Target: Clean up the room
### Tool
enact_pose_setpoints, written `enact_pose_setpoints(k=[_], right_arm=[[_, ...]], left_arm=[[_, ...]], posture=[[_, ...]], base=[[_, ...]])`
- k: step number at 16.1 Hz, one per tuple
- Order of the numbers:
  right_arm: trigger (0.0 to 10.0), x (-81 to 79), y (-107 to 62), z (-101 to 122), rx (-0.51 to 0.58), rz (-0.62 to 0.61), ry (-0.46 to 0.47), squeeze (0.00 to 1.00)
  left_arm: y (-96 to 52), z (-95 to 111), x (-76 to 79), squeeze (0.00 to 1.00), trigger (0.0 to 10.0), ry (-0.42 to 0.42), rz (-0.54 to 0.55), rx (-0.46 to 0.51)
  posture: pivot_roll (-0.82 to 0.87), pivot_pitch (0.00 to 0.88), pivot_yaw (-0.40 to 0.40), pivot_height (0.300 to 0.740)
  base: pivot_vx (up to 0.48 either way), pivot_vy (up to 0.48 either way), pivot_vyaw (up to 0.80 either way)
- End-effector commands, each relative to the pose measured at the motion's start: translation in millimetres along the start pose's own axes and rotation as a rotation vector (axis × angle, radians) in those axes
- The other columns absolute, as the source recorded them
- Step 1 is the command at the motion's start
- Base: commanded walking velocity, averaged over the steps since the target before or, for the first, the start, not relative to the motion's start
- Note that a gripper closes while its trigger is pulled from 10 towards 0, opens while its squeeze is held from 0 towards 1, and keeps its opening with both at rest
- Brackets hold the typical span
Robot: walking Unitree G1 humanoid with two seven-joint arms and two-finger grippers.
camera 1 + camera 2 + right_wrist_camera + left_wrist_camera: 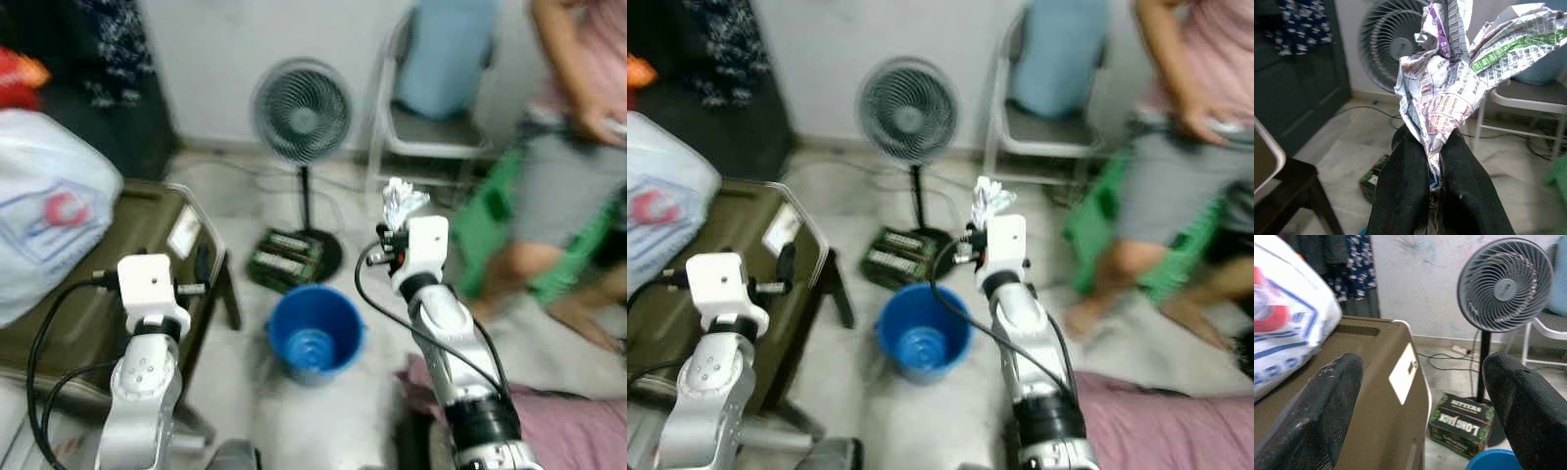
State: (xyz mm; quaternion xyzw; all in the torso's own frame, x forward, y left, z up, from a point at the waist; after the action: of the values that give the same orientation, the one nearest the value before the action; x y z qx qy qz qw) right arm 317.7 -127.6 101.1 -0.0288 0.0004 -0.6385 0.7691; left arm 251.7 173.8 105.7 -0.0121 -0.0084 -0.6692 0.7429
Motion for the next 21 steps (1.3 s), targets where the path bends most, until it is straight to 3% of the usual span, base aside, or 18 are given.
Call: enact_pose_setpoints(k=[1, 7, 9, 15, 21], right_arm=[[10.0, 9.0, -1.6, 0, 0.001, -0.031, -0.005, 0.0], [10.0, 8.5, 1.6, 5, 0.012, -0.026, 0.008, 0.0], [10.0, 6.9, 0.9, 5, 0.008, -0.018, 0.007, 0.0], [10.0, 5.9, 0.5, 4, 0.004, -0.012, -0.008, 0.0], [10.0, 1.9, -0.7, 3, -0.006, -0.011, -0.01, 0.0]], left_arm=[[-0.9, 1, 4.7, 0.0, 10.0, -0.001, -0.015, 0.008], [-2.3, 12, 2.4, 0.0, 10.0, 0.014, -0.035, 0.039], [-3.4, 14, 2.3, 0.0, 10.0, 0.016, -0.035, 0.044], [-8.4, 9, 11.4, 0.0, 10.0, -0.021, -0.072, 0.026], [-9.0, 10, 6.2, 0.0, 10.0, -0.002, -0.08, 0.025]], posture=[[0.01, 0.034, -0.065, 0.74], [0.0, 0.071, -0.069, 0.74], [0.0, 0.076, -0.068, 0.74], [0.0, 0.087, -0.081, 0.74], [0.0, 0.103, -0.07, 0.74]], base=[[0.0, 0.0, 0.52], [0.0, 0.0, 0.07], [0.0, 0.0, -0.8], [0.0, 0.0, -0.13], [0.302, 0.0, 0.0]])
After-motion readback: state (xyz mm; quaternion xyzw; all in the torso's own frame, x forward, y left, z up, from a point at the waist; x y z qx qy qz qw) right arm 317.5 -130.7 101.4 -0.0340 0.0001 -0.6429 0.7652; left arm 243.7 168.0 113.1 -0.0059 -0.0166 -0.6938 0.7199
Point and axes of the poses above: a point about 5 cm out from each wrist's last joint towards the gripper, its own y axis pointing out of the wrist towards the gripper, its own z axis along the axis of the wrist's last joint, x = y × z, the point moved 1 cm from there along y, pointing out of the wrist towards the gripper, and after that the axes turned 3 degrees about -y, right-handed, at the moved point
